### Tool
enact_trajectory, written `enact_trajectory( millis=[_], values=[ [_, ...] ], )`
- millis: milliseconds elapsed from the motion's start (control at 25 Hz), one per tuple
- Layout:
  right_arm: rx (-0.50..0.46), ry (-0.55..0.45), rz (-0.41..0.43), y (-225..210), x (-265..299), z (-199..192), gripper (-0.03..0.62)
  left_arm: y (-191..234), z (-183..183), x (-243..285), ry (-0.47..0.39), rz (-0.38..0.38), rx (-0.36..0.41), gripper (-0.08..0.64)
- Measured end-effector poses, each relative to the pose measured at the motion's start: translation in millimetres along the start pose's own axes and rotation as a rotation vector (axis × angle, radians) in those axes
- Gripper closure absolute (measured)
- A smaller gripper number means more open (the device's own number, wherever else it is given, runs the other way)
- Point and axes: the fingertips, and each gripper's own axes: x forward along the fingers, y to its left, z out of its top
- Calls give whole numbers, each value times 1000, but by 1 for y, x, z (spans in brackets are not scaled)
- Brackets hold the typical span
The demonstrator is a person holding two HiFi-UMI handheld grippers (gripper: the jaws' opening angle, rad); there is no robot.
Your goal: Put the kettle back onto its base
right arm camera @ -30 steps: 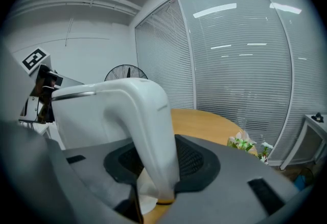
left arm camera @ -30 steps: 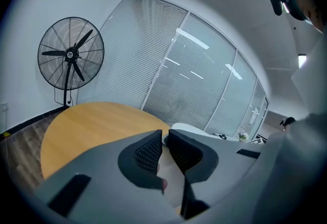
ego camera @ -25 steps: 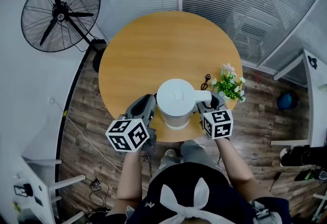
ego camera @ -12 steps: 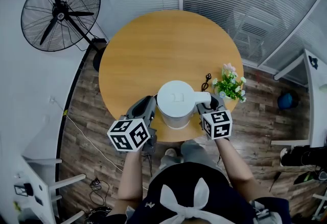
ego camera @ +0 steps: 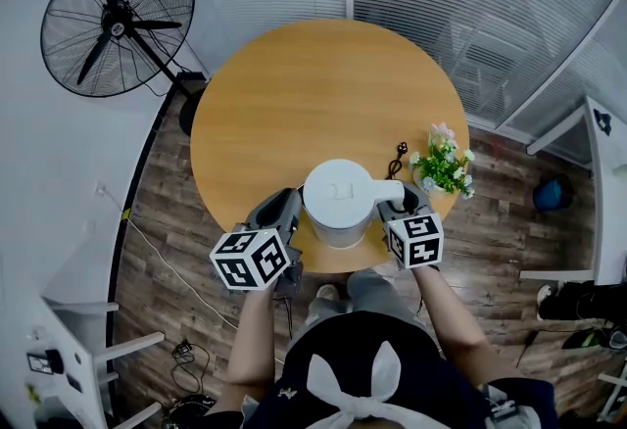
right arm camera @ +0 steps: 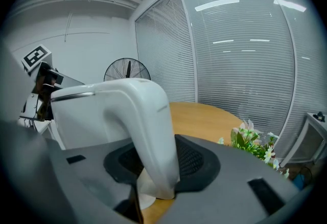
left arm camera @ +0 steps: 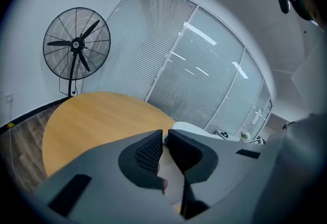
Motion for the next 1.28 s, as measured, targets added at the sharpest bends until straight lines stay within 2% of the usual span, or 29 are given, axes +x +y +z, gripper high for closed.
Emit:
enact_trajectory(
  millis=[560, 1280],
  values=[
    [-6, 25, 11, 2, 10, -15, 442, 11, -14, 5, 38, 19, -12, 508],
    [-10, 22, 4, -3, 14, -26, 442, 15, -25, 11, 37, 8, -35, 509]
  ],
)
